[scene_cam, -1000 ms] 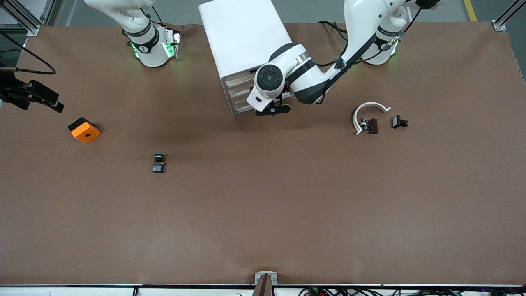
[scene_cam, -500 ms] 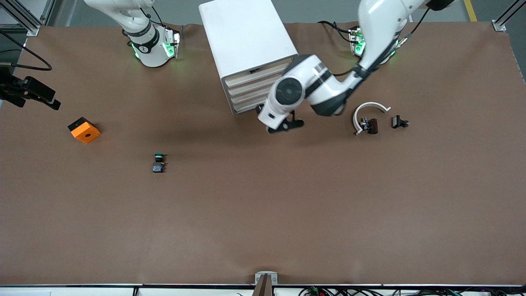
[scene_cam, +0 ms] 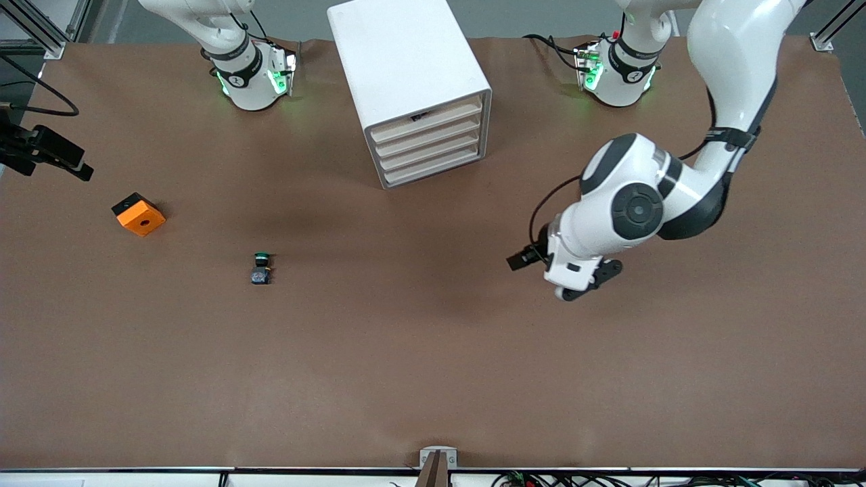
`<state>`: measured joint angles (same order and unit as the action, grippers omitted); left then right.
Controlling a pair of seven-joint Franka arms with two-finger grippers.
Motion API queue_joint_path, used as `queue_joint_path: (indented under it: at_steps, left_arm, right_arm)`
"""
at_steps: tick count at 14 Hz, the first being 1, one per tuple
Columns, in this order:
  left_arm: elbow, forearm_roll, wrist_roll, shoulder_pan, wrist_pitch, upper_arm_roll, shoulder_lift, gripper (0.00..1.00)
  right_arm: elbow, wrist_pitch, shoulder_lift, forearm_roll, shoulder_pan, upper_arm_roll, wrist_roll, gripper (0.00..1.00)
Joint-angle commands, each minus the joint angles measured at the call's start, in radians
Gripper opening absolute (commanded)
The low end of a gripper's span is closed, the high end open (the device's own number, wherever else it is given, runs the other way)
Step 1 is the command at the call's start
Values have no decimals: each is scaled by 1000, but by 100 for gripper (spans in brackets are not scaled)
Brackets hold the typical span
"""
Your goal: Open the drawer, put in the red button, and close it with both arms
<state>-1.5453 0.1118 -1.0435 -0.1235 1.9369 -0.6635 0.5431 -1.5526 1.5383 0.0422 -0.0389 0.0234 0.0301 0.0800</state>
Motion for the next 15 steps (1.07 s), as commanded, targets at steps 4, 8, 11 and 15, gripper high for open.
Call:
queue_joint_path:
  at_steps: [4, 8, 11, 15]
  left_arm:
    - [10, 100, -10, -163, -56, -11, -117, 100]
    - [111, 101, 167, -205, -217, -8, -138, 100]
    - [100, 77, 417, -212, -278, 85, -241, 100]
    - [42, 14, 666, -47, -352, 373, -409, 100]
  right_arm:
    - [9, -9, 4, 10, 21, -19, -13, 100]
    - [9, -7, 4, 8, 21, -19, -13, 100]
    - [9, -7, 4, 8, 21, -19, -13, 100]
    - [11, -7, 4, 8, 21, -19, -13, 100]
